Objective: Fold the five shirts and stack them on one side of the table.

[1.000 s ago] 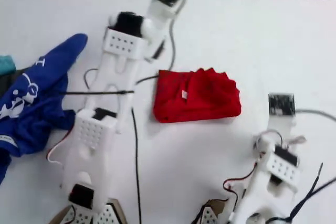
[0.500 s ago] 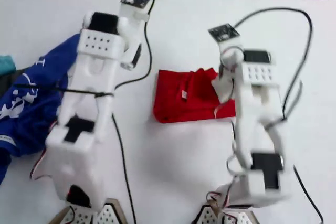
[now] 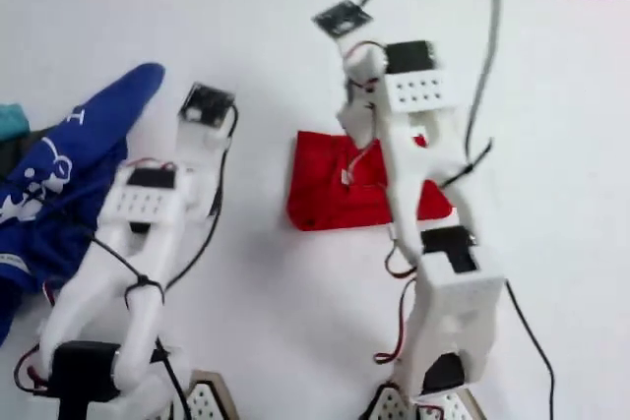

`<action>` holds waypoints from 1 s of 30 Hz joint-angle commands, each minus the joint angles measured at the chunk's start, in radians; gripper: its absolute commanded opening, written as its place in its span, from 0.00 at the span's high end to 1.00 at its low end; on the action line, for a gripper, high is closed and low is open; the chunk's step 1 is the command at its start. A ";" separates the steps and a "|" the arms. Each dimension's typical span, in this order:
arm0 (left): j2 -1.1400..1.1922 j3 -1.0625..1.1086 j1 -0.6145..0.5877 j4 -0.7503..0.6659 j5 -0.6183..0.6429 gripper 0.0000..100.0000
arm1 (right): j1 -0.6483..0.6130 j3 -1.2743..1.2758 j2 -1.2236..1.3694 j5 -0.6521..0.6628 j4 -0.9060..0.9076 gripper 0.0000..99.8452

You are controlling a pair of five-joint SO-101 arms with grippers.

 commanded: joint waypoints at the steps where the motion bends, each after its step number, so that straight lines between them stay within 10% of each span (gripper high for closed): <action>1: -0.052 0.056 -0.015 -0.084 0.028 0.97 | -0.051 -0.118 0.074 0.006 0.002 0.98; 30: -0.051 0.137 -0.025 -0.195 0.023 0.97 | 0.114 -0.358 0.321 0.040 0.133 0.98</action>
